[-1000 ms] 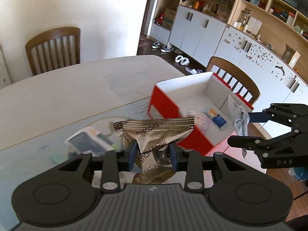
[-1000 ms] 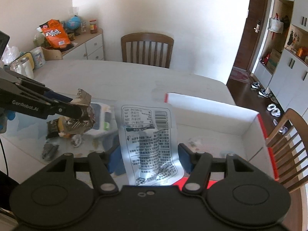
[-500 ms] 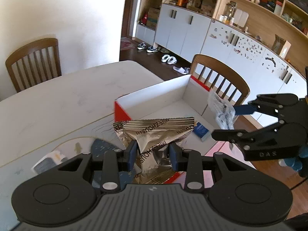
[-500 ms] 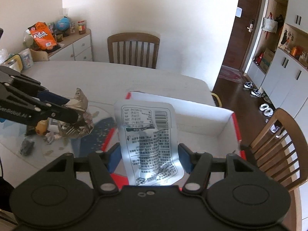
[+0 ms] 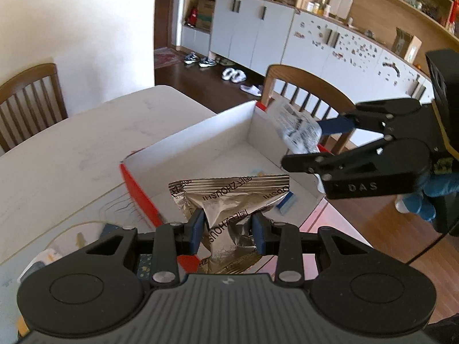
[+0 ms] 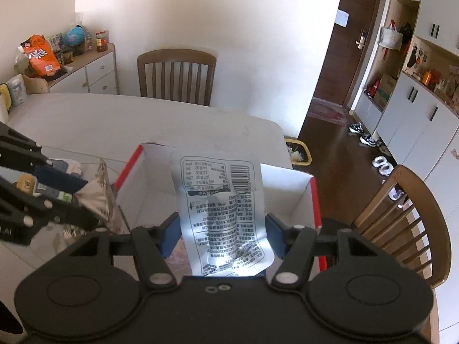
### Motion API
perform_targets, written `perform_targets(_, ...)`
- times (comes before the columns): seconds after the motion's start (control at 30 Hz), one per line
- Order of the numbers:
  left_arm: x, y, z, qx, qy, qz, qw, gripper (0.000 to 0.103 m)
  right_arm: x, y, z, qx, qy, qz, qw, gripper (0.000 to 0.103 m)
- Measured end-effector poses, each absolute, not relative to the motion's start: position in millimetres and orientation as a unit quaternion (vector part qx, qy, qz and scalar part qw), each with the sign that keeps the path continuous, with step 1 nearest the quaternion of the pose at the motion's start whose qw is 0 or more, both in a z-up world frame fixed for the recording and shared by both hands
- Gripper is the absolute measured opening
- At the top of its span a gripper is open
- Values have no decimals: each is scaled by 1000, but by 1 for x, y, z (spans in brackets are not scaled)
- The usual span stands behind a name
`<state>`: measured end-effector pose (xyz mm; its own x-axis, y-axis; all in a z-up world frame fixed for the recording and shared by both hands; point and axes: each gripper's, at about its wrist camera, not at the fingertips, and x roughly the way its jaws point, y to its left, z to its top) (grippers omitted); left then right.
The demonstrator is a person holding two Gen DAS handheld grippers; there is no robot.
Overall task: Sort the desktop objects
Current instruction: 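Open the left tool to drop the foil bag while the right tool lowers the white pouch into the box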
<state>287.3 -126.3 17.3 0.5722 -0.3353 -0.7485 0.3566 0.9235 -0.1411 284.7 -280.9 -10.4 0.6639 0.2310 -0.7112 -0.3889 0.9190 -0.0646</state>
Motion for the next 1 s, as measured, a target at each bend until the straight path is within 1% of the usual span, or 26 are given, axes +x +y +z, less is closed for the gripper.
perform_targets(0.37, 322, -151, -3, 40, 455, -206, 865, 34, 321, -298, -35, -90, 406, 163, 895, 62)
perform_targets(0.53, 336, -155, -20, 42, 483, -205, 850, 34, 335, -299, -49, -80, 429, 163, 885, 62)
perform_targets(0.8, 335, -161, -31, 49, 499, -217, 838, 34, 354, -285, -74, -90, 462, 169, 866, 62)
perform_targets(1.0, 334, -161, -40, 47, 511, -215, 831, 34, 368, -279, -98, -90, 503, 165, 844, 62)
